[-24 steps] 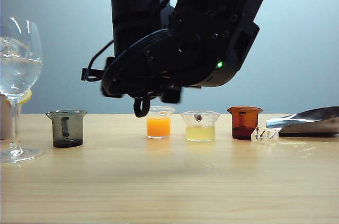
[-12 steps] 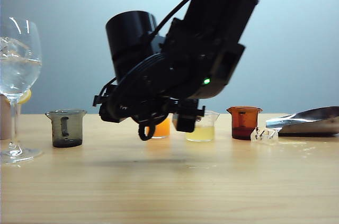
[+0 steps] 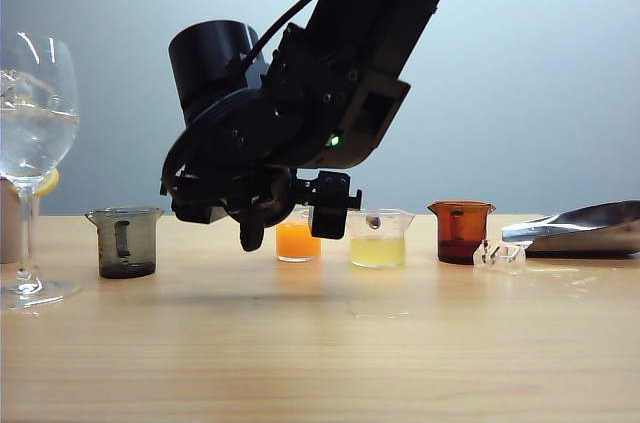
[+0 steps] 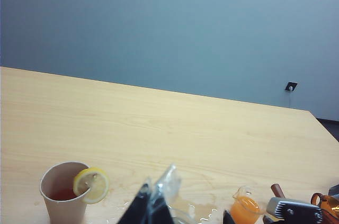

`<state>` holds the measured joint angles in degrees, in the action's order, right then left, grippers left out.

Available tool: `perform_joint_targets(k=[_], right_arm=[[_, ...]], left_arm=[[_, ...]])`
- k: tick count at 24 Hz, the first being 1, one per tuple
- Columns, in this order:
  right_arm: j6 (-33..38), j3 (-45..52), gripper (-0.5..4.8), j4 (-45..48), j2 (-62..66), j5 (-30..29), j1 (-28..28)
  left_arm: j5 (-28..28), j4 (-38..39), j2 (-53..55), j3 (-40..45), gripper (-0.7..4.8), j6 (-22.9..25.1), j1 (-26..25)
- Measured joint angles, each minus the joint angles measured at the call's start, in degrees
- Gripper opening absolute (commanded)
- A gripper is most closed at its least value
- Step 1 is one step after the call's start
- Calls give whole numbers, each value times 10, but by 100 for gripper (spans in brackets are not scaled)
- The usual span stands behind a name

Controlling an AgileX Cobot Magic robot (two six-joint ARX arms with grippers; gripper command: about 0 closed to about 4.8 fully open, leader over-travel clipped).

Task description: Pick up the second measuring cup from the left, pour the orange juice inside into the goblet, and finally put the measuring cup back in its original place.

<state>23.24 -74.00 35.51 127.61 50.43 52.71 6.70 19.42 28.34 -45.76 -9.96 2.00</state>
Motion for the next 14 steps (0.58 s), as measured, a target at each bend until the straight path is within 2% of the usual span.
perform_joint_targets(k=[6,14], right_arm=[[3,-25,479,-33,20,8,-6],[3,-32,479,-33,31,9,-21]], left_arm=[[0,-9,0,0,-6,0,0],[0,-16,1,0,-6,0,0]])
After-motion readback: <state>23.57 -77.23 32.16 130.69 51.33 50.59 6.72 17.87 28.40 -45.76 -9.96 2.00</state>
